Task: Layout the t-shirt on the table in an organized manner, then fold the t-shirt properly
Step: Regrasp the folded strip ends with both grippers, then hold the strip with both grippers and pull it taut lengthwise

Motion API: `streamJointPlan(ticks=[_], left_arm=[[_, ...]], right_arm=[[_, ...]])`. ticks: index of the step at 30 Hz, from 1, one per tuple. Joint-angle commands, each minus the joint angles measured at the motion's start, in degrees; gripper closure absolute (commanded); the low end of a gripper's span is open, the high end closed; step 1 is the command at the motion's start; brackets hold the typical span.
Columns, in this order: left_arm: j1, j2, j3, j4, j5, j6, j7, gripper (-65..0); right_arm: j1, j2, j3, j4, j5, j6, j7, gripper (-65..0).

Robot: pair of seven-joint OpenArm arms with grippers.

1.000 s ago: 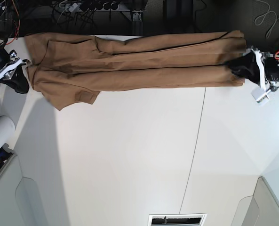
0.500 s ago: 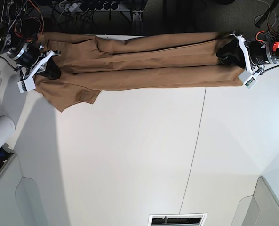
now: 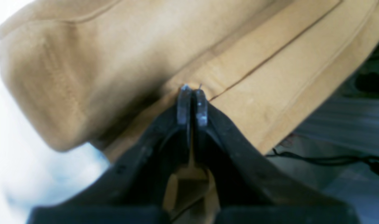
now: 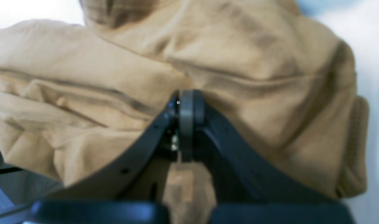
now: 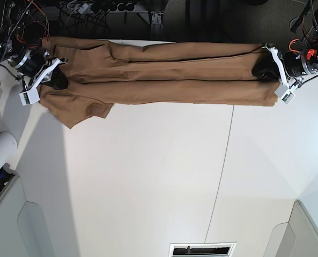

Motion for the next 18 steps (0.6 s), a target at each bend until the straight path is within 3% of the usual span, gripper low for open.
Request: streamJointPlan(ticks=[1,10,18], left_arm=[[-1.20,-0.83,0.37,-0.57,2.49,0.97,0.83,-2.8],[-12.28,-0.83,8.79,-6.97,4.85,0.97,1.66,-2.8],[-14.29,-3.87,8.76,-4.96,-5.20,0.97,4.48,-3.1]], right_arm=[[0.92,0.94,0.28,0.81,0.61,0.24,1.29,0.0],[4.11,1.09,0.35,0.76,-1.18,-0.66,1.09,0.0],[6.93,1.40,4.42,0.76,-0.15,-1.27,0.79,0.0]])
